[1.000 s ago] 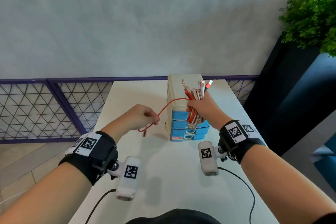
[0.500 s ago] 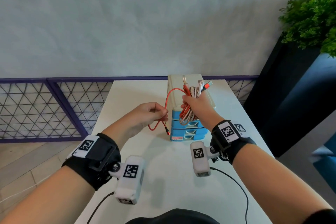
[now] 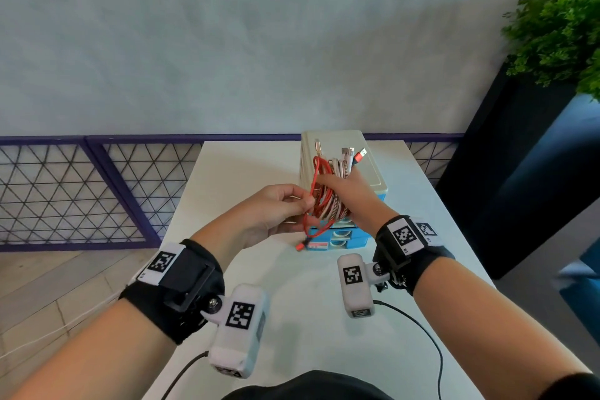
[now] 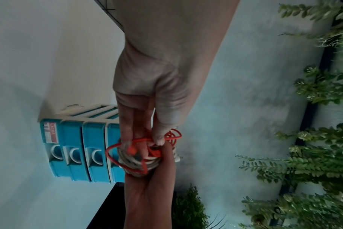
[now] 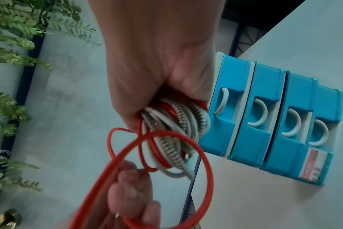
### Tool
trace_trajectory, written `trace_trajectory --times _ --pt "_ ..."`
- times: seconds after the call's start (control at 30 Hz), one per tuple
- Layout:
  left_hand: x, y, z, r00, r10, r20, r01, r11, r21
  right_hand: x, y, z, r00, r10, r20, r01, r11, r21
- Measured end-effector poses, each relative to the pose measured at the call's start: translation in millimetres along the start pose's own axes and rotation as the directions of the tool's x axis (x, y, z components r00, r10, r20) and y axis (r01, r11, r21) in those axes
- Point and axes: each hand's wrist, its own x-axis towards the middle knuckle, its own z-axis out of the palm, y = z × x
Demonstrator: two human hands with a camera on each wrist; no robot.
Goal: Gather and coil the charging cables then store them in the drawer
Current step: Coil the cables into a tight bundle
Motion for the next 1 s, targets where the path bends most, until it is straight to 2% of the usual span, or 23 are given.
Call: trace_trajectory --times 0.13,0.2,0.33,0.43,0.53,0.63,0.7,0.77,0.83,0.93,1.0 --pt "0.9 -1.5 -1.2 0.999 -0.018 -0.034 0.017 0.999 -0.031 -2.3 -0.3 -4.5 0.994 0.030 0.106 -0.056 0.965 0.255" --pt "1.5 -1.4 0.5 0.999 -0.011 -0.033 0.011 1.000 0.003 -2.3 -1.9 -3.5 0.990 0.002 0.140 -0.045 0.952 0.304" --pt "2.1 -0.2 3.2 0.999 -0.003 -0.038 0.006 0.996 0.089 -6.4 -6.4 2.5 0.980 -0.063 0.188 0.036 0.989 0.145" --pt "0.8 -2.1 4.0 0.999 -0.006 -0.032 0.010 0.991 0.135 -5.8 -8.7 5.4 0.993 -0.046 0.105 0.043 0.999 0.025" --pt "-4.4 -2.4 3.7 1.000 -0.024 -0.006 0.024 0.998 0.066 -0.4 -8.2 -0.5 0.999 -0.046 -0.030 0.046 0.999 0.018" --pt "-14.2 -4.3 -5.8 0.977 -0.128 0.169 0.123 0.992 0.036 8.1 -9.4 -16.8 0.988 -0.045 -0.145 0.067 0.986 0.152" --pt "-19.5 -11.0 -18.6 0.928 -0.217 0.301 0.177 0.972 0.156 12.8 -11.5 -30.5 0.981 -0.048 -0.186 0.090 0.970 0.224" --pt "-21.0 -18.5 -31.0 0.900 -0.284 0.330 0.145 0.910 0.388 14.9 -13.8 -42.0 0.982 -0.032 -0.185 0.084 0.956 0.281" --pt "-19.3 -19.7 -38.1 0.936 -0.262 0.236 0.063 0.783 0.619 14.1 -15.1 -47.9 0.993 -0.008 -0.118 0.045 0.946 0.322" --pt "-9.3 -14.3 -38.7 0.992 -0.073 0.107 -0.041 0.607 0.794 9.3 -16.0 -47.6 0.999 0.034 0.027 -0.040 0.967 0.252" --pt "-1.3 -10.1 -34.4 0.996 0.071 0.059 -0.089 0.579 0.810 5.1 -17.0 -42.6 0.992 0.051 0.116 -0.070 0.985 0.160"
